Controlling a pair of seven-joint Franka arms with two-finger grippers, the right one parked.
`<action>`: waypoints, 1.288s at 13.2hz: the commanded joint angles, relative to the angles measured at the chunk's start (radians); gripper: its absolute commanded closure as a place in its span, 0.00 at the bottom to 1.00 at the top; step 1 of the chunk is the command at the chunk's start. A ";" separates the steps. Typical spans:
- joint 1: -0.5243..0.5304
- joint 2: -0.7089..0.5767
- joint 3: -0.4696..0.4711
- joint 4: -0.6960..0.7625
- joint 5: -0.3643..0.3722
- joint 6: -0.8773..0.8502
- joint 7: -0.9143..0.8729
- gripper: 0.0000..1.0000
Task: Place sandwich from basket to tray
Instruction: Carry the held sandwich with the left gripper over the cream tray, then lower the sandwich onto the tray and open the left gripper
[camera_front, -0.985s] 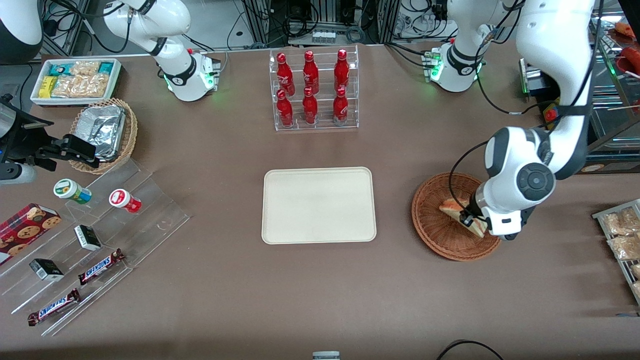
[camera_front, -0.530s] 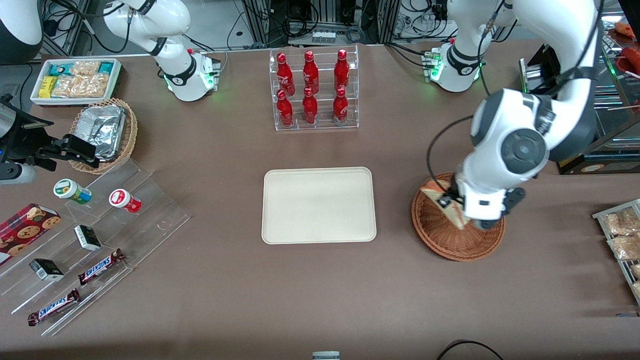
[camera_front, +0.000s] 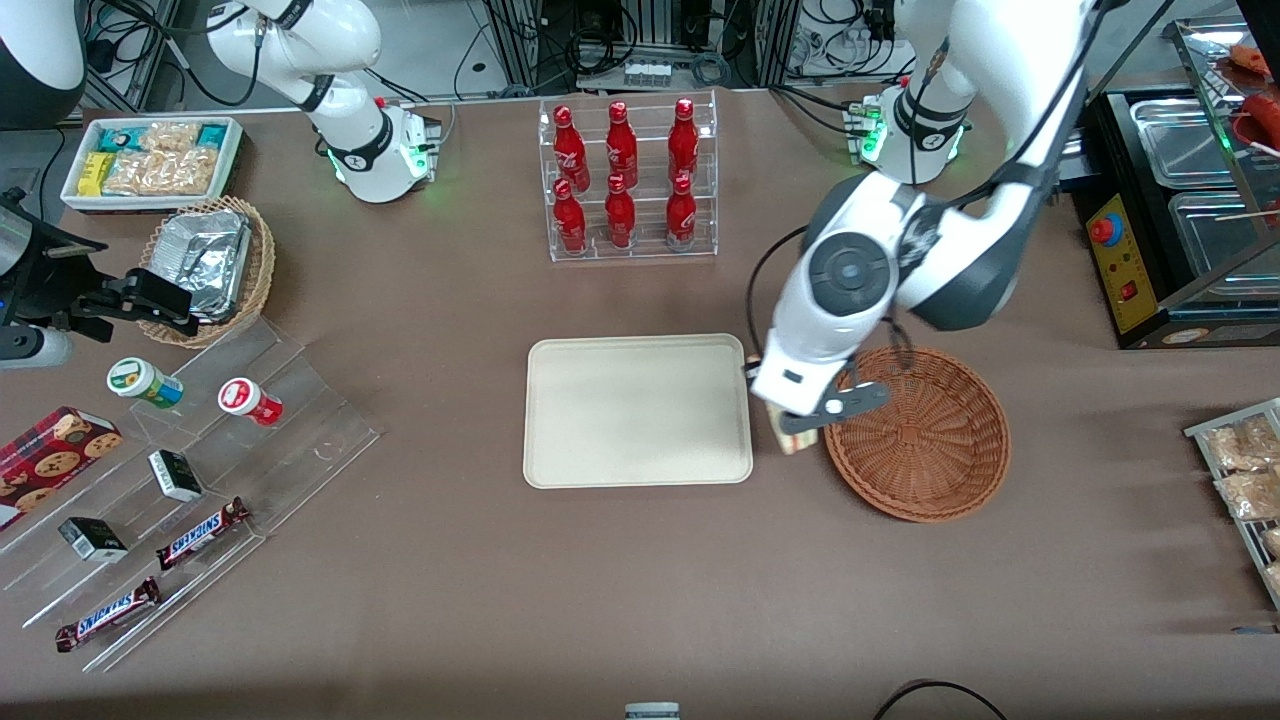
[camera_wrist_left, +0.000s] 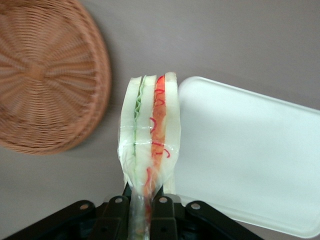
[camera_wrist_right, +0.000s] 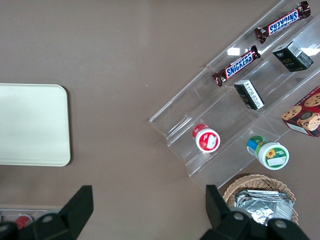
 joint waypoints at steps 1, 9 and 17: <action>-0.046 0.076 -0.025 0.051 0.080 0.008 0.029 1.00; -0.161 0.261 -0.020 0.172 0.134 0.109 0.015 1.00; -0.295 0.335 0.086 0.189 0.146 0.225 -0.040 1.00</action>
